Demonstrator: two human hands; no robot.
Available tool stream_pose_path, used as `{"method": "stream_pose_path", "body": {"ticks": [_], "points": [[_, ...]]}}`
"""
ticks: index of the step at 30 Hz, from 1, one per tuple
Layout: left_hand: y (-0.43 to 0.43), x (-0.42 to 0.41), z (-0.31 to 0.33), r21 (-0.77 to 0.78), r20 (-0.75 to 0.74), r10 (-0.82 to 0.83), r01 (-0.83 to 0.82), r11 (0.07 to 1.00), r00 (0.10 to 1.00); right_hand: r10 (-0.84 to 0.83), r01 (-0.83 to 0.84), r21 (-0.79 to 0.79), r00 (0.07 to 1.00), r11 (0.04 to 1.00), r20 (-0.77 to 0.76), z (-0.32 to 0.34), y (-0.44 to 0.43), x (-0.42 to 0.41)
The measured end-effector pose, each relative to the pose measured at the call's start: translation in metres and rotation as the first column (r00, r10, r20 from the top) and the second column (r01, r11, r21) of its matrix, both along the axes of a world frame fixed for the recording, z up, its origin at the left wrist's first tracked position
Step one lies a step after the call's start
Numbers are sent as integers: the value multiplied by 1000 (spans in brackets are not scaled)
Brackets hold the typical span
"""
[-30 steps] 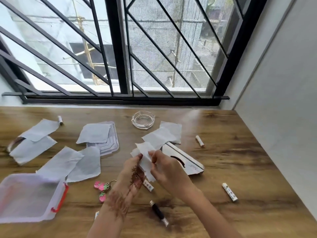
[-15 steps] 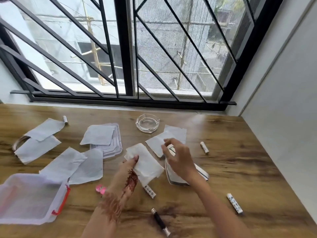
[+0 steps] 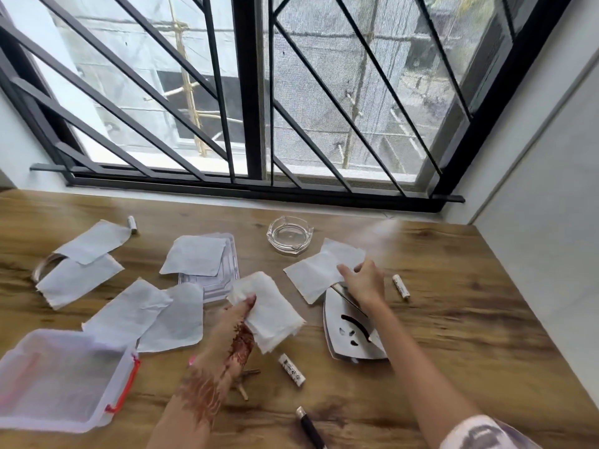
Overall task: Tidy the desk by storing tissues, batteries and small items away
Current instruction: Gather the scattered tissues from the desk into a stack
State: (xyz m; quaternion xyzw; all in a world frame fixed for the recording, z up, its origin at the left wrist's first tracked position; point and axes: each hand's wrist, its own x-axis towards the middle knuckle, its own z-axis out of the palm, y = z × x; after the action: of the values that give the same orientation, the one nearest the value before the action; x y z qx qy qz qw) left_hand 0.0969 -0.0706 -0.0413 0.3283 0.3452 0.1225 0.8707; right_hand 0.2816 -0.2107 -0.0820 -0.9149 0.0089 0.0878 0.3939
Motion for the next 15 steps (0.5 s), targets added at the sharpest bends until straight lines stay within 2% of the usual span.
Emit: {"method": "stream_pose_path", "body": {"ticks": [4, 7, 13, 15], "points": [[4, -1, -6, 3, -5, -10, 10, 1000, 1000, -99, 92, 229, 995, 969, 16, 3, 6, -3], [6, 2, -8, 21, -21, 1, 0, 1000, 1000, -104, 89, 367, 994, 926, 20, 12, 9, -8], [9, 3, -8, -16, -31, -2, 2, 1000, 1000, 58, -125, 543, 989, 830, 139, 51, 27, -36], [11, 5, -10, -44, -36, -2, 0, 999, 999, 167, -246, 518, 966, 820, 195, 62, 33, -51]]}}
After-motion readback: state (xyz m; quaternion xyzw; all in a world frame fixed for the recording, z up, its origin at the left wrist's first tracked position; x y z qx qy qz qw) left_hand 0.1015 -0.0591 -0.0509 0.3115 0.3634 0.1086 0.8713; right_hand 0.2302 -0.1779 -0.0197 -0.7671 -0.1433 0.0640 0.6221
